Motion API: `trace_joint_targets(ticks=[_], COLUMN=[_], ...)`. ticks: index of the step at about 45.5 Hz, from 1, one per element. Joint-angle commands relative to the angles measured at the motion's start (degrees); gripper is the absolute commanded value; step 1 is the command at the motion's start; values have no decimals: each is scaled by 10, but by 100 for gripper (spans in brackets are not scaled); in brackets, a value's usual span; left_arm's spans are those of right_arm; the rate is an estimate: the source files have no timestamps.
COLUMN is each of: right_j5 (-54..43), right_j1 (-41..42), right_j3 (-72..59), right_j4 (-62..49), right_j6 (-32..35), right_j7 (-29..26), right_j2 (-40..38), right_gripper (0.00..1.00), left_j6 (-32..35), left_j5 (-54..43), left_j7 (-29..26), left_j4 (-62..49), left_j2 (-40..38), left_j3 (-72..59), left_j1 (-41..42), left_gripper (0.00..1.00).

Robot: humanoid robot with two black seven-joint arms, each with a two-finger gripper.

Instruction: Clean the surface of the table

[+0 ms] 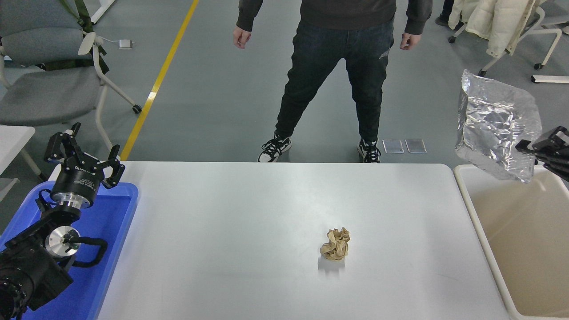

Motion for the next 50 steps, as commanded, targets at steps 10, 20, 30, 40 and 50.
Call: trace_joint_targets(ticks=[10,20,30,40,50], right_j5=[134,141,142,155,162], right_j1=[-93,-138,-156,-162,-175], right_j3=[-1,6,8,3,6], right_j4=[-210,-322,-442,-619,-668], right_j6=[1,-2,-3,0,-7], right_j7=[62,65,62,62,61], right_j2=[54,124,211,335,393], right_gripper=[0,0,0,0,0], left_j6=[0,0,0,0,0], left_j5=[0,0,0,0,0], left_j7=[0,0,0,0,0], left_j4=[-1,-1,0,-1,0], left_j2=[0,0,1,1,0], left_j3=[0,0,0,0,0], left_j1=[0,0,0,0,0], left_gripper=[100,100,100,100,100])
